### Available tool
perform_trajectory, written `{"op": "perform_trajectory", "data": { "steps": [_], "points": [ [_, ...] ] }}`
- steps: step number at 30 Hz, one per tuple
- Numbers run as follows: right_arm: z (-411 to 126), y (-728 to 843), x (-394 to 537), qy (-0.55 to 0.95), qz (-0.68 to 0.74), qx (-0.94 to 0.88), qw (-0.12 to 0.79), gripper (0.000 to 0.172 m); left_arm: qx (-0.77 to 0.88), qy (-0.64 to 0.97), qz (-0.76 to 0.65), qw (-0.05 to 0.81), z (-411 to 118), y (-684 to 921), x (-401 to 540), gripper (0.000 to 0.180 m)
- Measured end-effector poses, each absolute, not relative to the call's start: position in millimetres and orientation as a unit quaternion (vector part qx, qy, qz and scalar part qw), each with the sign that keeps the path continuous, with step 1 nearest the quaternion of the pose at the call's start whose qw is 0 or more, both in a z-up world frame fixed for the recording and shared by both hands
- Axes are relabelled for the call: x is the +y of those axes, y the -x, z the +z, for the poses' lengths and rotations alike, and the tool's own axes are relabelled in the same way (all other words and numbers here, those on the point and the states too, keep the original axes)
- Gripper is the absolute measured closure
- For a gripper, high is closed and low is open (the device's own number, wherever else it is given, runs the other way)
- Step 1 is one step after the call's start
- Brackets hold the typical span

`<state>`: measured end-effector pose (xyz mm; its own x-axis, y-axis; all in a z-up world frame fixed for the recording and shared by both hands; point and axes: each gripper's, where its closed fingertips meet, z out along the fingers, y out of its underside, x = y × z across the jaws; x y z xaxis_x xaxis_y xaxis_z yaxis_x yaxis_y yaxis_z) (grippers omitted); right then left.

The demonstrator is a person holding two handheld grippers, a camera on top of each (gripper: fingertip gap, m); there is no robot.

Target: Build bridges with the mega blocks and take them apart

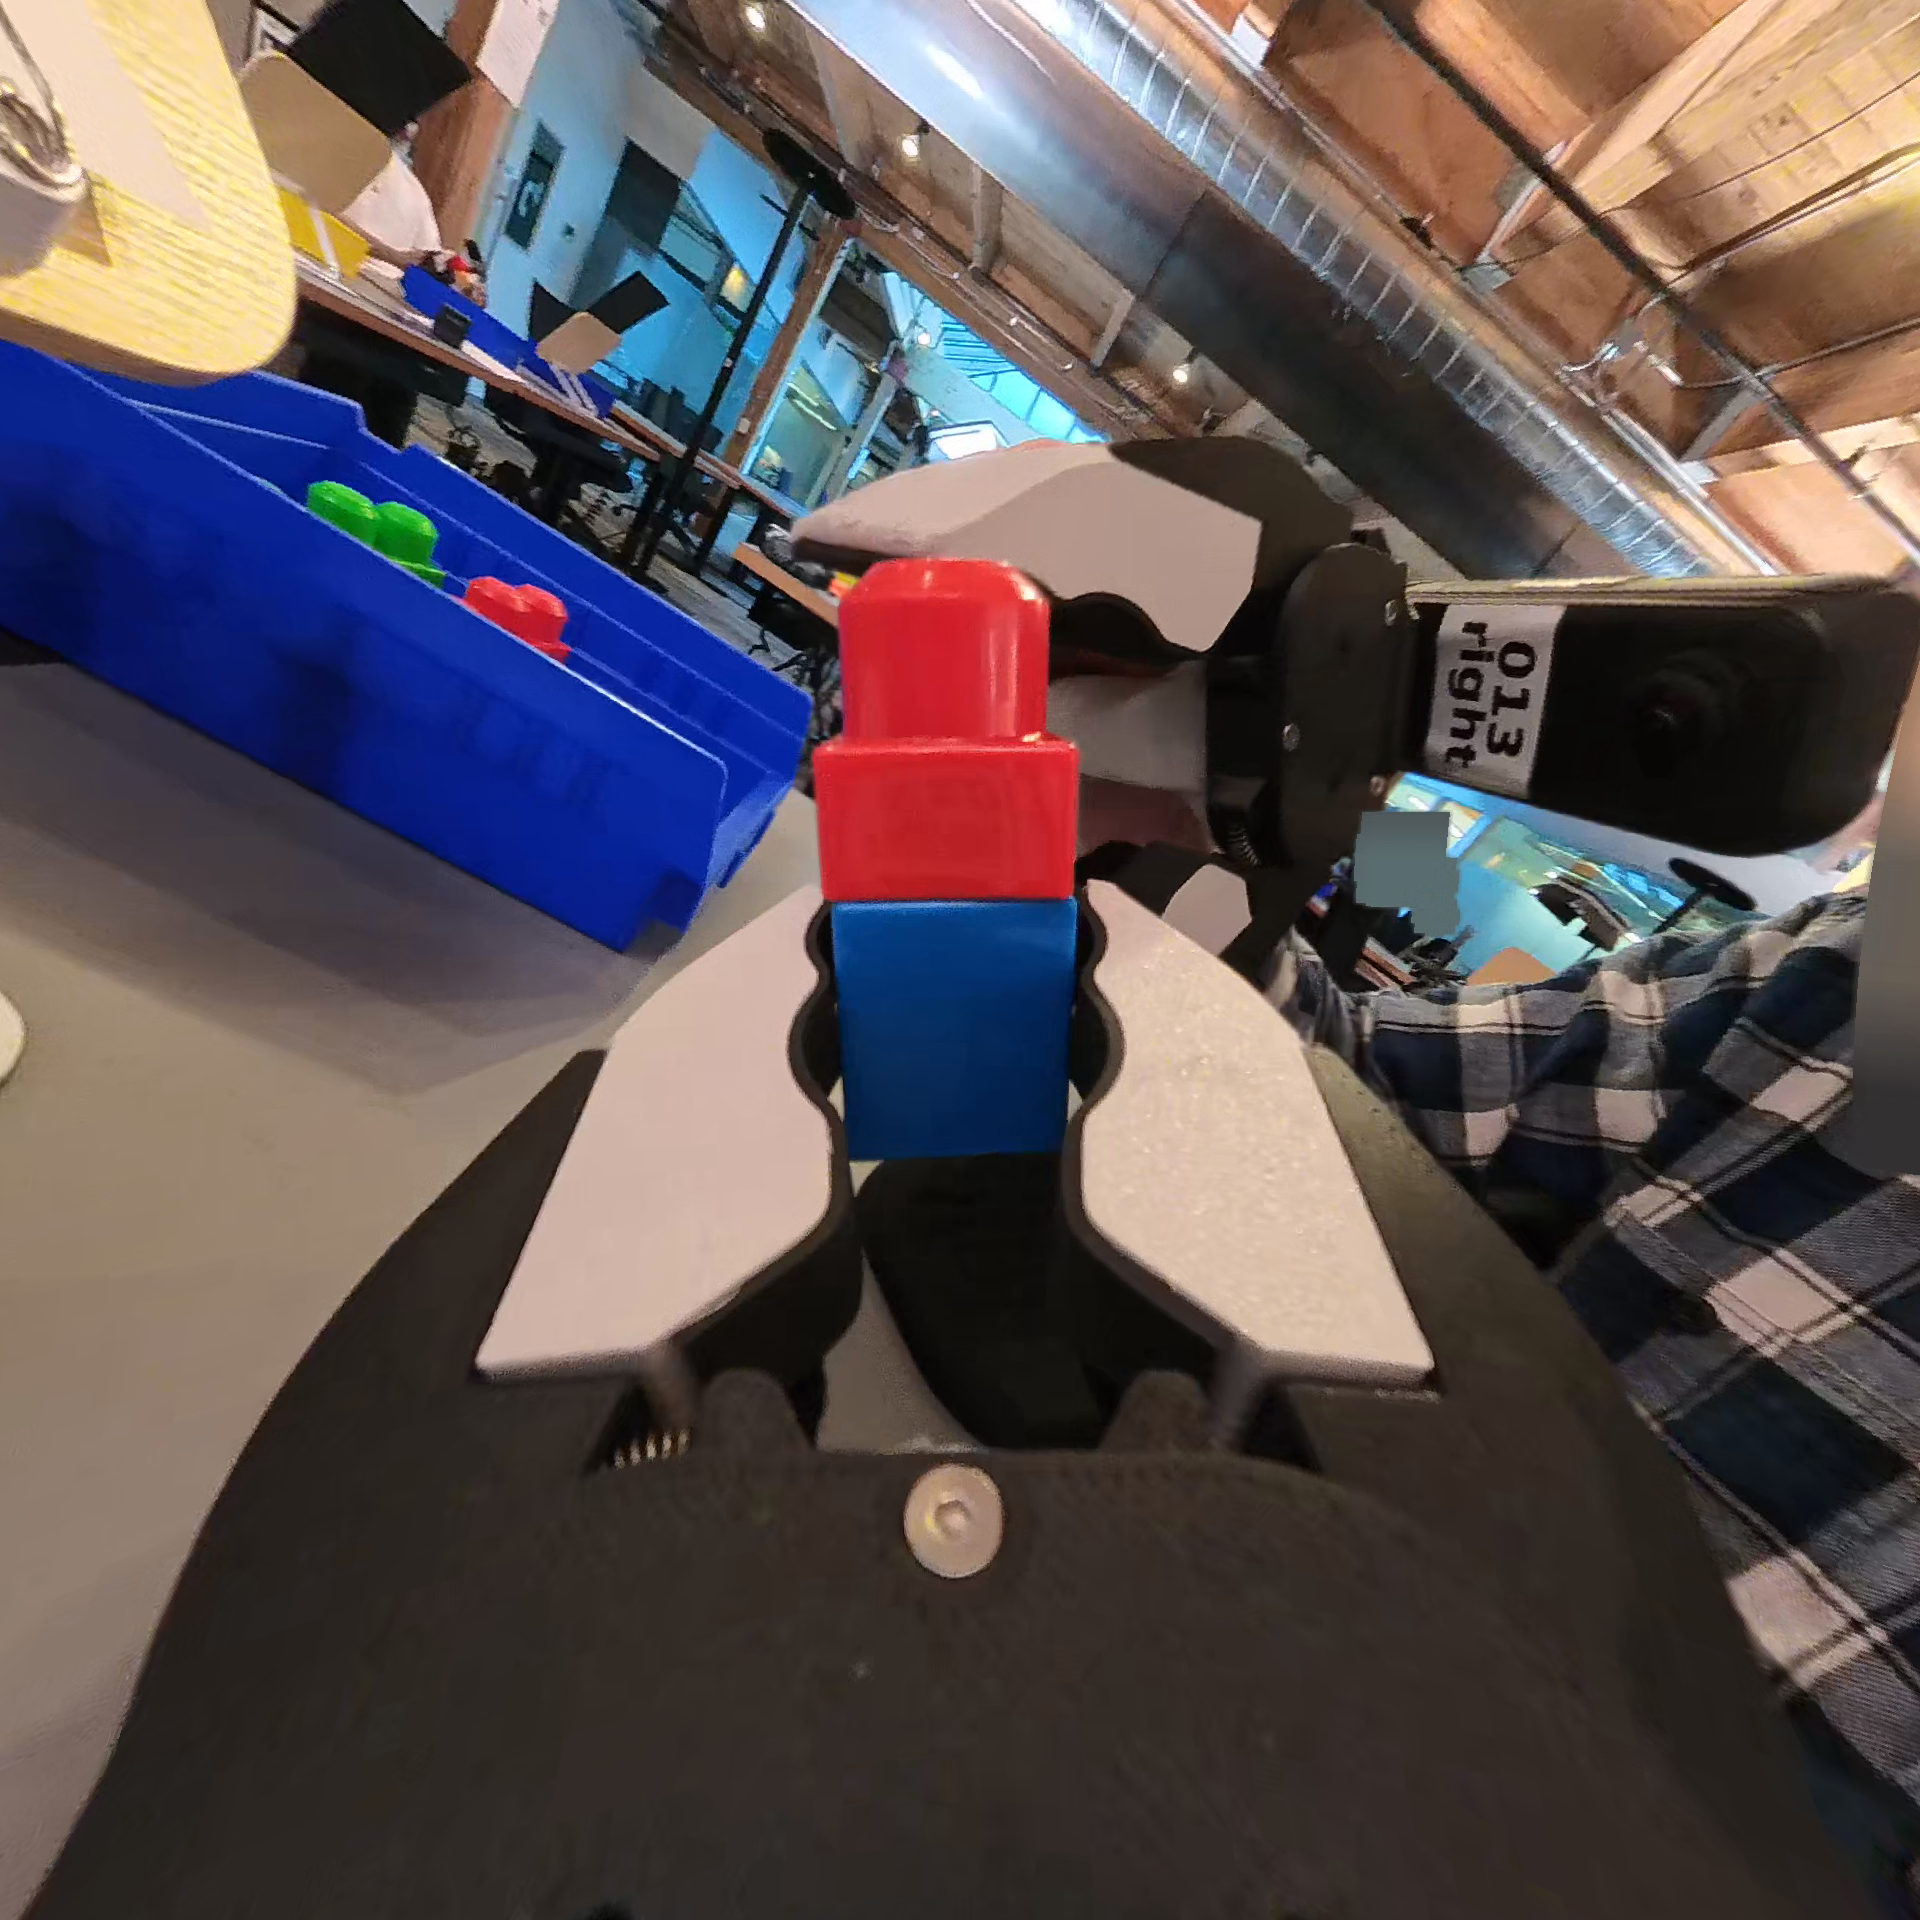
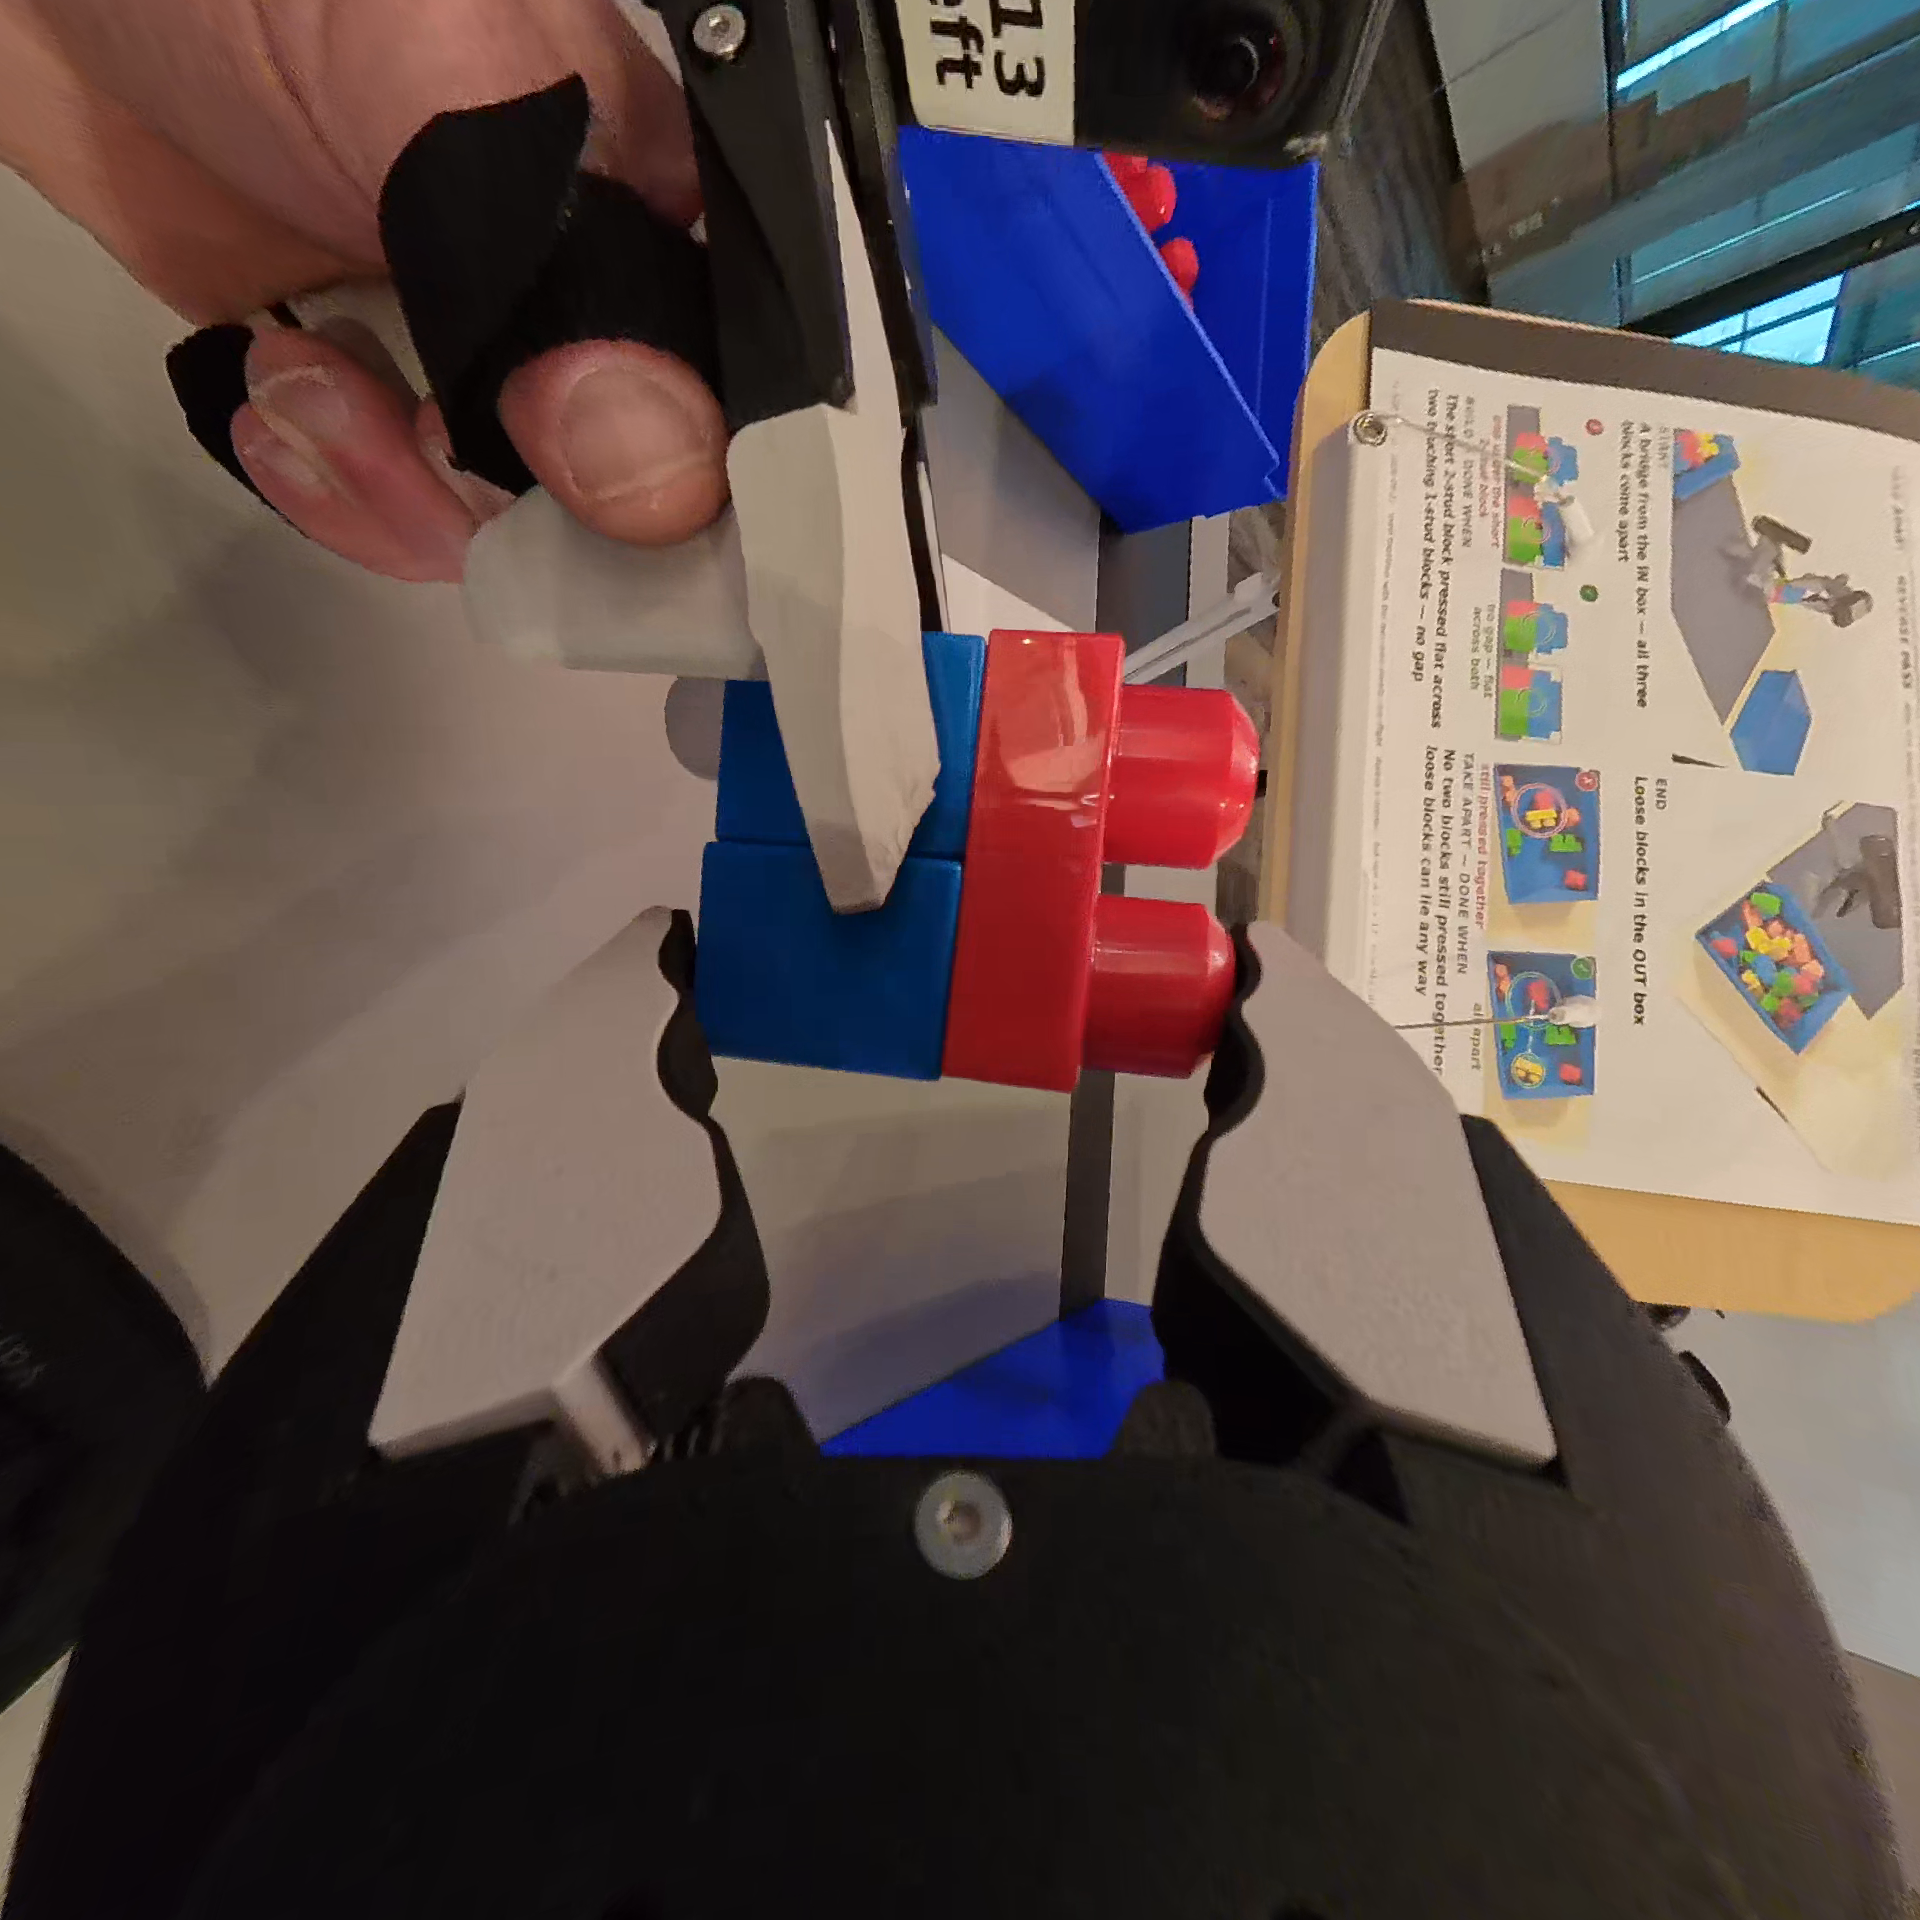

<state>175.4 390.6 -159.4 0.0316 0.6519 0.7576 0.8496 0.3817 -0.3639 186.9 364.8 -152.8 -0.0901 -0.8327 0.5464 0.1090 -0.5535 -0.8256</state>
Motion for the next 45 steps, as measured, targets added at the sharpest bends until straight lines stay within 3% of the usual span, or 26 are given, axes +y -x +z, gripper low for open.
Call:
{"op": "perform_trajectory", "data": {
  "steps": [3,8,19,27,30,33,35,42,45],
  "points": [
    [-159,-175,397,0.552,-0.112,-0.675,0.477,0.076,0.297,0.578,-0.663,0.371,-150,-184,371,0.14],
    [-161,-174,402,0.564,-0.16,-0.653,0.479,0.058,0.269,0.589,-0.642,0.411,-147,-176,381,0.14],
    [-151,-165,395,0.547,-0.108,-0.644,0.524,0.071,0.307,0.581,-0.651,0.381,-148,-191,363,0.139],
    [-109,-159,356,0.478,0.116,-0.638,0.592,0.072,0.261,0.419,-0.835,0.243,-107,-162,347,0.114],
    [-104,-147,343,0.444,0.144,-0.65,0.599,0.072,0.284,0.362,-0.872,0.166,-102,-168,320,0.101],
    [-105,-137,332,0.418,0.165,-0.662,0.6,0.073,0.321,0.336,-0.874,0.141,-99,-176,296,0.089],
    [-104,-133,324,0.404,0.182,-0.666,0.601,0.089,0.326,0.336,-0.871,0.147,-102,-180,293,0.1],
    [-115,-134,334,0.423,0.138,-0.683,0.579,0.091,0.32,0.355,-0.86,0.179,-109,-182,301,0.101],
    [-120,-138,335,0.442,0.118,-0.693,0.557,0.079,0.328,0.379,-0.844,0.192,-116,-185,306,0.101]
  ]
}}
